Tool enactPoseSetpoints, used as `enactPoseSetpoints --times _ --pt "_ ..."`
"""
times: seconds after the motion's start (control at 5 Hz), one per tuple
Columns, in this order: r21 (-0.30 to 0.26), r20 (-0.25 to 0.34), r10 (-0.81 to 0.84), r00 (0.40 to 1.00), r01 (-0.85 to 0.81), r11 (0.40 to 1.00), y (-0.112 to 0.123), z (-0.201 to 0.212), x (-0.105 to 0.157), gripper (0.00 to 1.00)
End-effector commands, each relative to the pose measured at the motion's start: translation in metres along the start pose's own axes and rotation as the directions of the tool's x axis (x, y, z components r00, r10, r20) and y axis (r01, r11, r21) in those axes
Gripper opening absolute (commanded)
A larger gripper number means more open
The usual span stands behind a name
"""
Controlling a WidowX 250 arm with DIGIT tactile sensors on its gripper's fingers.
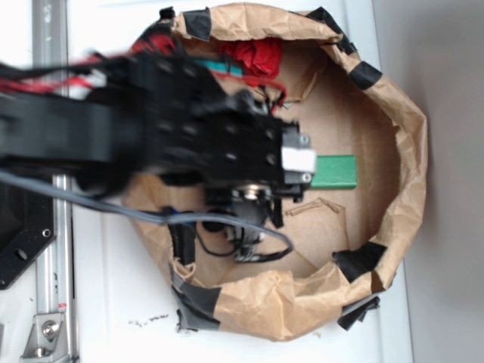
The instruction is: Grab the black box.
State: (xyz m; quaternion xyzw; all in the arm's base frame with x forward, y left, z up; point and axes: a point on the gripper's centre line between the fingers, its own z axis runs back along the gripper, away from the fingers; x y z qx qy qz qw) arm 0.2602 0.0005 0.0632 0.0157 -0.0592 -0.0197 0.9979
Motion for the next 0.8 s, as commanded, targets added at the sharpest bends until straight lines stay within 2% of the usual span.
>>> enactPoseSetpoints --times 0.0,0.2,0.6 --pt "-0.042 0.074 0.163 0.984 -0.160 0.986 0.012 0.107 0.038 0.00" --pt "-0.065 0.031 0.169 0.985 -0.166 0.984 0.016 0.122 0.033 0.00" --pt "-0.073 0.013 0.161 0.987 -0.159 0.984 0.012 0.129 0.031 0.00"
